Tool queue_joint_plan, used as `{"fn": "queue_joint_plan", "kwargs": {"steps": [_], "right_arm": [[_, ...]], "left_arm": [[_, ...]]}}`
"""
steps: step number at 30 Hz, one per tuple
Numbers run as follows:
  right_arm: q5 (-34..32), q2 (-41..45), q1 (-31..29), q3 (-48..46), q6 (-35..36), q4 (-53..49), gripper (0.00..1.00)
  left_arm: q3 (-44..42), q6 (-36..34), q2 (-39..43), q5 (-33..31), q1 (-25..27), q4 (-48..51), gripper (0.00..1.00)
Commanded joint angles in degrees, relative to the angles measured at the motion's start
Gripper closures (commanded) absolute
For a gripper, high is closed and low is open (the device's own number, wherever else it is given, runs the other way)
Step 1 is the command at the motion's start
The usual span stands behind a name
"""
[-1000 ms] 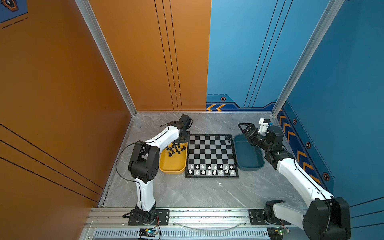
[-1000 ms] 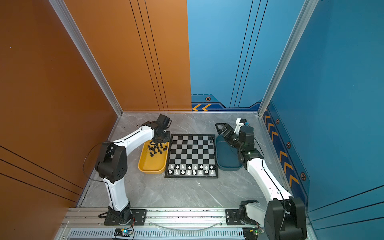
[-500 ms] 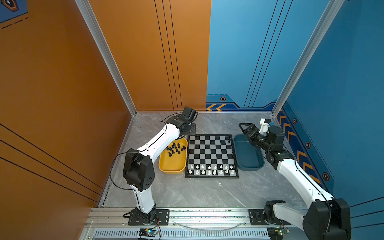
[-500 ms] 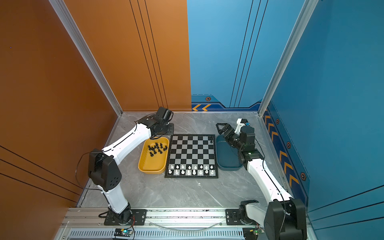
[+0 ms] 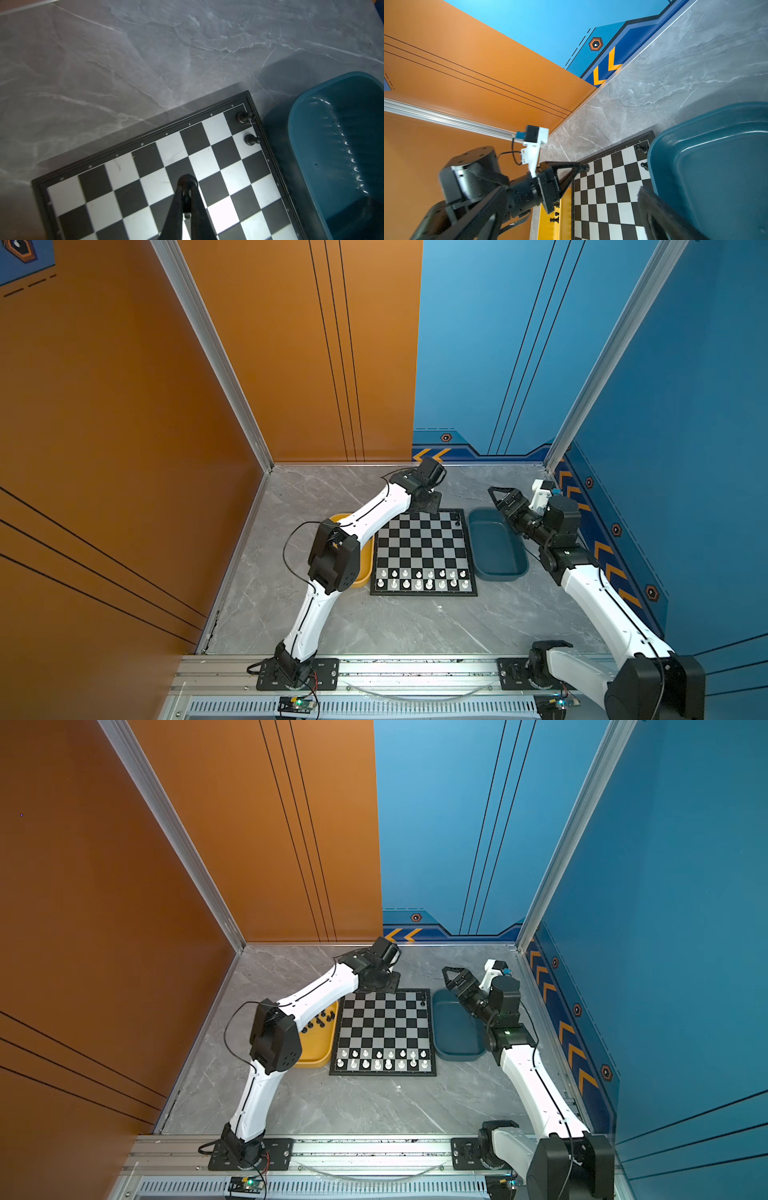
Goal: Set up the chess pieces on the board
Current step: 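Carry the black piece across the board toward its corner beside the teal tray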
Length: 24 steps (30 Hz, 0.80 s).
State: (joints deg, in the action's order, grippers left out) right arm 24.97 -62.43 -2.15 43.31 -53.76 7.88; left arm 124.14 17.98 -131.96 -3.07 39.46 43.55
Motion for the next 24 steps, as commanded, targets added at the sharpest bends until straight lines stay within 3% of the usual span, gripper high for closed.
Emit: {"fn": "queue_joint_plan", "kwargs": {"steps": [1, 14, 24], "right_arm": [[-1.2, 0.9, 0.7, -1.1, 1.6, -1.8, 0.0], [-1.2, 0.3, 2.2, -2.6, 1.0, -0.4, 0.0], [-0.8, 0.6, 3.0, -2.9, 1.0, -0.4, 0.0]], "left_arm": [[5.4, -1.4, -2.9, 2.2, 1.1, 2.0, 1.0], [17.5, -0.7, -14.7, 3.9, 2.4, 2.0, 1.0], [20.0, -0.9, -16.9, 3.1, 2.5, 1.9, 1.0]]}}
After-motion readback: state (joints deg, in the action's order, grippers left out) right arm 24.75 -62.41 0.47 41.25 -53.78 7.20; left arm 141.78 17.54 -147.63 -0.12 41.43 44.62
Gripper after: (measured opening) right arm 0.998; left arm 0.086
